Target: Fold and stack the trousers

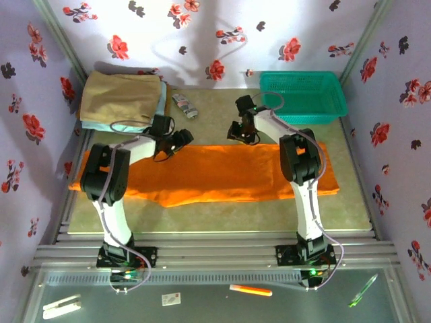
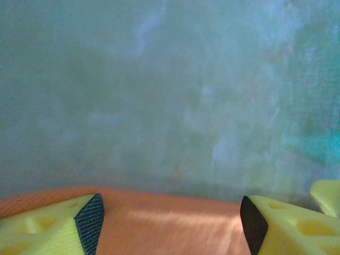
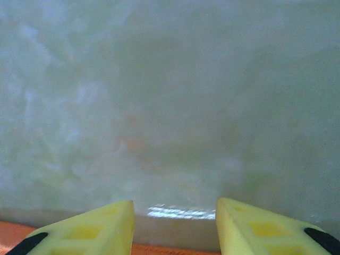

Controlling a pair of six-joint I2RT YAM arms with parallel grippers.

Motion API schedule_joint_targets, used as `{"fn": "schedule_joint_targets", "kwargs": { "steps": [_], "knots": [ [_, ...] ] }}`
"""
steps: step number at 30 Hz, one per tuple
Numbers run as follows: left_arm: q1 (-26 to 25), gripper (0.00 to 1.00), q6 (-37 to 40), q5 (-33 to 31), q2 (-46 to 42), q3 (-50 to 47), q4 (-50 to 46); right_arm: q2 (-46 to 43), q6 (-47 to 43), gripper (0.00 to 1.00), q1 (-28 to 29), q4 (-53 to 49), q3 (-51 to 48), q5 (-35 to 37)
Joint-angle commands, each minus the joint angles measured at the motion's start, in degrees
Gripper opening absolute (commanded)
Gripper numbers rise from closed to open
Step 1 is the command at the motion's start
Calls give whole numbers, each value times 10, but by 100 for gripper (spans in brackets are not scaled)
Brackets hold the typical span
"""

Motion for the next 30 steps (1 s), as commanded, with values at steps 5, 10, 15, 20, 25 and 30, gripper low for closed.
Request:
{"fn": "schedule_joint_targets", "kwargs": {
  "steps": [5,10,15,20,25,30],
  "knots": [
    [19,71,-15,28,36,15,54,-40,-40,46,-40,-16,1,-6],
    [20,72,-10,50,-50,-47,66,-196,-75,53,-55,-43,-93,61],
    [-9,75,20,32,-170,-96,-18,-321,-68,59,-119,-29,-270,76],
    [-87,75,-8,-22,-223,-189,-1,-338,-36,56,-115,50,-406,15],
    [-94,75,-52,-51,-227,-303,66,-290,-15,51,-113,102,-475,-25],
    [-51,75,-59,-77,-244,-378,84,-278,-39,51,-118,85,-477,-14]
  ]
}}
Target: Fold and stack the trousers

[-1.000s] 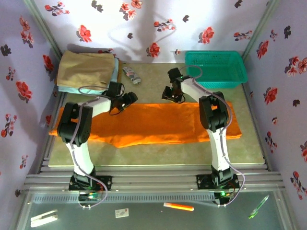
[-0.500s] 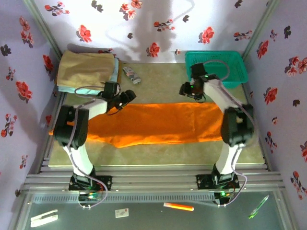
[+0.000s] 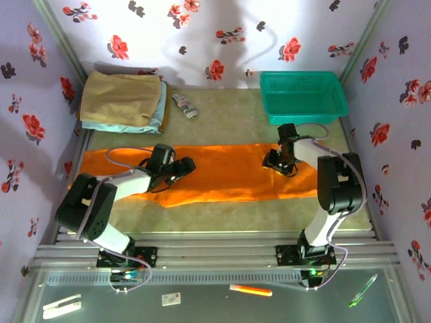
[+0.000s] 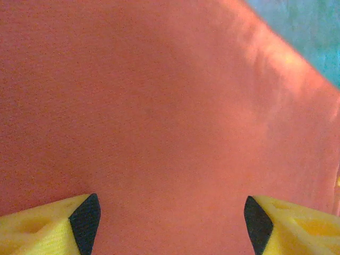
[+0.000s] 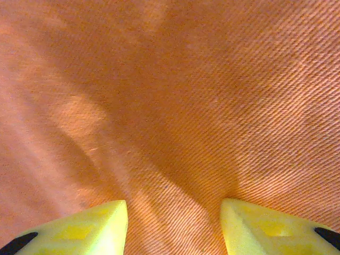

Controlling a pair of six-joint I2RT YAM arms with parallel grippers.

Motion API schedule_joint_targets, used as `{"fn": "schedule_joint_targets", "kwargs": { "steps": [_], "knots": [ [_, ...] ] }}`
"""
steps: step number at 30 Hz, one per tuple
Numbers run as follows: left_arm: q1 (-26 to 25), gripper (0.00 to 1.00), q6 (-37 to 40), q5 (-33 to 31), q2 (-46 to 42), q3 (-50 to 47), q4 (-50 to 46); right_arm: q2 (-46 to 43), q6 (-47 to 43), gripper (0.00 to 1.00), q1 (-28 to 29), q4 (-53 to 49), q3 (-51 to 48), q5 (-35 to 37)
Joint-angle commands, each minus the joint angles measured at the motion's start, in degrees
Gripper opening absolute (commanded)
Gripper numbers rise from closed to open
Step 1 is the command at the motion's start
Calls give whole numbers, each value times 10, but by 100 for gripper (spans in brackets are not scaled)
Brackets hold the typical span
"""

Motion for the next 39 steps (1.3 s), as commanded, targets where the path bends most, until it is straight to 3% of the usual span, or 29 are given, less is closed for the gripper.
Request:
{"fn": "schedule_joint_targets", "kwargs": {
  "steps": [1,7,11,17,22,26,27,31,35,39],
  "knots": [
    [43,74,-13,-43,-1,-55,-10,29,-11,51,-1,-14,-12,-12],
    [123,74,26,-44,-14,-73,-45,-2,-21,53,-3,-50,29,-30],
    [162,75,44,-29,-45,-75,-62,-23,-58,57,-27,-120,83,38],
    [165,77,68,28,-83,-47,-84,19,-94,70,-115,-198,162,104],
    [165,82,82,65,-157,-40,-132,30,-86,74,-179,-200,131,135],
    [165,85,85,64,-231,-50,-173,50,-83,77,-190,-200,123,211],
    [166,85,84,64,-244,-52,-182,65,-86,77,-193,-206,131,198],
    [168,85,85,66,-282,-54,-212,135,-106,69,-199,-210,147,124],
    [174,86,86,67,-290,-50,-221,148,-120,59,-200,-207,150,64],
    [176,86,85,72,-288,-45,-224,160,-122,27,-200,-215,154,61]
  ]
}}
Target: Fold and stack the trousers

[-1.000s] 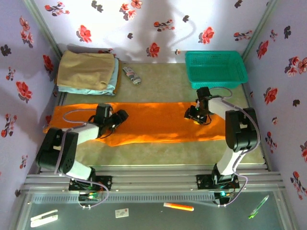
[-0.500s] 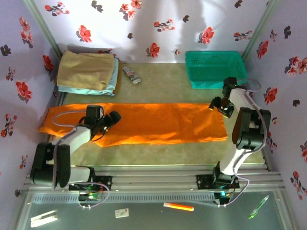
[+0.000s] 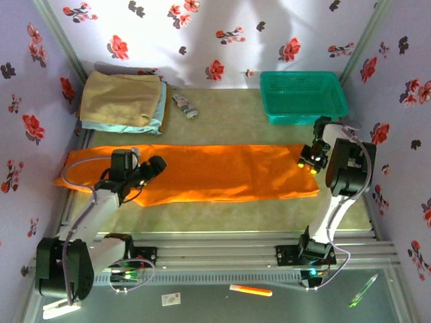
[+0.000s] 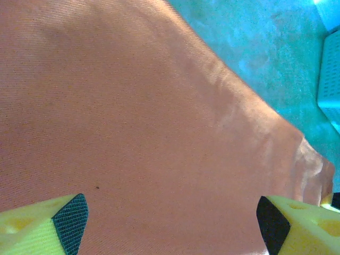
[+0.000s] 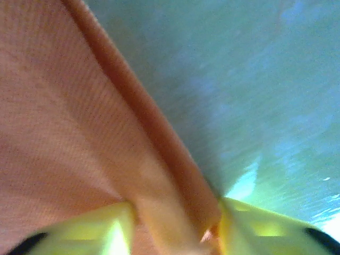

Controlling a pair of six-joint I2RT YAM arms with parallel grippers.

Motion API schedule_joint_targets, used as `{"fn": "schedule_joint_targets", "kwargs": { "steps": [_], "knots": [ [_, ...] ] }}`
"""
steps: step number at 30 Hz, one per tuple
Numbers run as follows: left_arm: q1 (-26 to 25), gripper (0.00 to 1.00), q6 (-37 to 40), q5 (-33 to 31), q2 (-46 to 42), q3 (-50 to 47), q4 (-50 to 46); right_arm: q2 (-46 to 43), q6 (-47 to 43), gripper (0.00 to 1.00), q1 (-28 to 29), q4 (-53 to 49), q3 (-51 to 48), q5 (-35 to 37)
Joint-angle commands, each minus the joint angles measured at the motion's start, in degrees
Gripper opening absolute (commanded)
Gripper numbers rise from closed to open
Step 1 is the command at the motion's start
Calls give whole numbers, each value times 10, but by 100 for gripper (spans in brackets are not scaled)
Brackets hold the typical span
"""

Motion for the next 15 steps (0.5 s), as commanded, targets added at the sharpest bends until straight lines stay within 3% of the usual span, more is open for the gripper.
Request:
{"fn": "schedule_joint_targets", "kwargs": {
  "steps": [1,5,9,15],
  "knots": [
    [6,86,15,14,-6,8,-25,42,-5,18,2,-21,-12,-14],
    [12,86,22,16,-19,11,-40,24,7,0,0,-19,-16,12],
    [16,86,22,16,-33,6,-47,-43,37,0,-19,-9,-34,44],
    [16,86,14,17,-39,6,-46,-148,59,0,-17,-73,-21,179]
  ]
}}
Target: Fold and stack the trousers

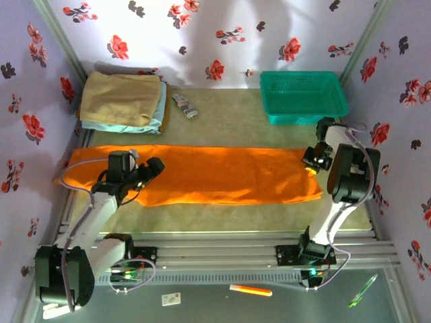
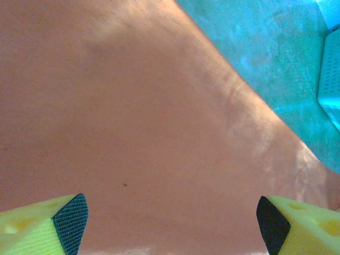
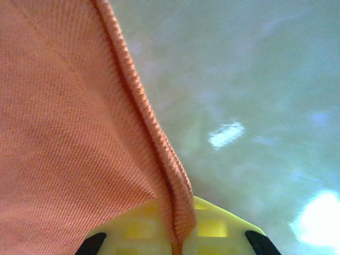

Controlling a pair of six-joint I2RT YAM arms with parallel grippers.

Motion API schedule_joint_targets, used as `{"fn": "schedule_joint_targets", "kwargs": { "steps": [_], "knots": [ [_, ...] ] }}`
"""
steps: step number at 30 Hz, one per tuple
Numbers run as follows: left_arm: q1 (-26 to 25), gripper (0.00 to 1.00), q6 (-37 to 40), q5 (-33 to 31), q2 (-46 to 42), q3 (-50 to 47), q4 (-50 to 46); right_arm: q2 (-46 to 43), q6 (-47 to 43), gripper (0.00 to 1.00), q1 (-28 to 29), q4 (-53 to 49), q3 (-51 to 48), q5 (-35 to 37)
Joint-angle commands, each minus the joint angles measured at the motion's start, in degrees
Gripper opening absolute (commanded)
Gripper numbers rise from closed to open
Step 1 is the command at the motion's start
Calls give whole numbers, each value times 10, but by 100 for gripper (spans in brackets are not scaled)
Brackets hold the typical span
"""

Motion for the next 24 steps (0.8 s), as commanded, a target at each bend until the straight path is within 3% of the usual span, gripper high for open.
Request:
{"fn": "schedule_joint_targets", "kwargs": {
  "steps": [1,4,7,9,15,19,24],
  "knots": [
    [4,86,5,9,-8,6,-13,-78,25,0,-7,-45,12,121],
    [0,85,-8,7,2,11,-5,-126,30,0,-5,-60,34,121],
    [-34,84,-9,-20,50,55,5,-152,35,0,41,-66,60,60],
    [-54,84,-5,-48,77,82,6,-152,45,0,110,-82,86,40],
    [-50,85,22,-82,119,106,-15,-156,92,0,320,-107,142,13],
    [-32,86,53,-164,144,127,-68,-147,183,0,429,-22,149,-59],
    [11,87,51,-168,183,129,-73,-65,273,0,540,93,185,-83]
  ]
}}
